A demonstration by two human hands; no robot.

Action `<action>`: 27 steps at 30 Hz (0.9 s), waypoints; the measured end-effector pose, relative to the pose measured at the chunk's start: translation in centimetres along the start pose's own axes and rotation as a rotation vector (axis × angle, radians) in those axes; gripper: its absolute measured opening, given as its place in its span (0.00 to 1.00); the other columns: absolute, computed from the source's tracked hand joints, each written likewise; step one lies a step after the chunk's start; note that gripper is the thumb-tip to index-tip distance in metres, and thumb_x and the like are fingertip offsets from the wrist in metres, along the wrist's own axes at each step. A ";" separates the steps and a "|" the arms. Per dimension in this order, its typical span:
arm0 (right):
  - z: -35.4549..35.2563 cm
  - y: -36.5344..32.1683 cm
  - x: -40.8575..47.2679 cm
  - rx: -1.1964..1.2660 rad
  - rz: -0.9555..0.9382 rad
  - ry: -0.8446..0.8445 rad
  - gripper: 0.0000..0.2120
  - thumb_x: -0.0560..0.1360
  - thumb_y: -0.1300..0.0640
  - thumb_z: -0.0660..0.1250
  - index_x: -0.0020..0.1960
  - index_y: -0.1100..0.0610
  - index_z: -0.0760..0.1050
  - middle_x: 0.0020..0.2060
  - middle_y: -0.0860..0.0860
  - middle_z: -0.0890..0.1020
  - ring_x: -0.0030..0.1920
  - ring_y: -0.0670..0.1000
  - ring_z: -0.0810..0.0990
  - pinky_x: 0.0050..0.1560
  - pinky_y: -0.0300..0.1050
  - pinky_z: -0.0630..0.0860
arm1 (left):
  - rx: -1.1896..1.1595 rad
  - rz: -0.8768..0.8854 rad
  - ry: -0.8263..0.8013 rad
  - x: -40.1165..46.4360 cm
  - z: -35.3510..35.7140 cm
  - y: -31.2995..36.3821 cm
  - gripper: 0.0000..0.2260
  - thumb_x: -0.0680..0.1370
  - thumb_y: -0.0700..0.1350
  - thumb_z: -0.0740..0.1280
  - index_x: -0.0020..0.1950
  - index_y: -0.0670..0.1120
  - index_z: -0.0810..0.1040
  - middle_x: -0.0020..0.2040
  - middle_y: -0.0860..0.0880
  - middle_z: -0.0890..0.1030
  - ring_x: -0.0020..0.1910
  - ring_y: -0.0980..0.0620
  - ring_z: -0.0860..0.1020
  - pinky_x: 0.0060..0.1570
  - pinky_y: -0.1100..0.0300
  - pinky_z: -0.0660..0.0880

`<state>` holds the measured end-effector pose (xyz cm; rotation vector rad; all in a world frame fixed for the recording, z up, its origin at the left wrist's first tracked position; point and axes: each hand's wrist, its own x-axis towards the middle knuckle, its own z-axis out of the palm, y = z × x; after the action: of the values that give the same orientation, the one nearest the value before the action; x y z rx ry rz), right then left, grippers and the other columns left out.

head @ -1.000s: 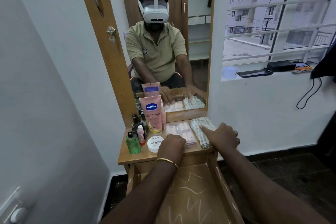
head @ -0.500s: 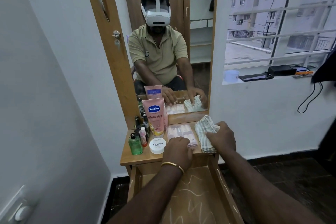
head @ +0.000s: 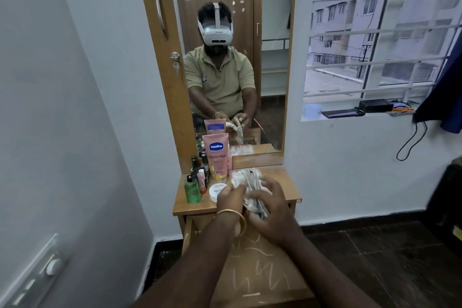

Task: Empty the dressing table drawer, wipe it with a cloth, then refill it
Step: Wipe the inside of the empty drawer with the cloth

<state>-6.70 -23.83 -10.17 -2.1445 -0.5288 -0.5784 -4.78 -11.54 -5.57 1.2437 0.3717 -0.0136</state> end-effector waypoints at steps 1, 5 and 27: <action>0.0 -0.6 -0.5 0.094 0.050 -0.005 0.18 0.68 0.48 0.72 0.57 0.45 0.76 0.69 0.47 0.65 0.68 0.42 0.67 0.62 0.32 0.68 | -0.009 0.003 -0.008 -0.3 -0.7 -0.1 0.05 0.78 0.41 0.67 0.48 0.41 0.81 0.42 0.40 0.84 0.42 0.41 0.83 0.46 0.50 0.80; 0.0 -2.6 -0.8 0.315 0.318 0.071 0.22 0.71 0.49 0.75 0.62 0.46 0.71 0.59 0.44 0.74 0.59 0.39 0.74 0.51 0.26 0.70 | 0.107 0.070 -0.014 -1.6 -3.2 -0.1 0.08 0.79 0.43 0.67 0.53 0.39 0.80 0.44 0.40 0.83 0.42 0.43 0.81 0.44 0.51 0.78; -1.0 -6.5 0.8 0.841 0.708 -0.116 0.21 0.75 0.74 0.62 0.63 0.56 0.71 0.51 0.60 0.84 0.50 0.59 0.84 0.49 0.55 0.82 | 0.016 -0.022 -0.157 -7.8 -6.1 -1.0 0.09 0.78 0.41 0.69 0.54 0.38 0.80 0.46 0.40 0.85 0.40 0.45 0.84 0.40 0.56 0.80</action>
<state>-9.87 -20.83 -5.17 -1.4023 -0.0154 0.1636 -13.93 -7.70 -5.91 1.2455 0.2495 -0.1319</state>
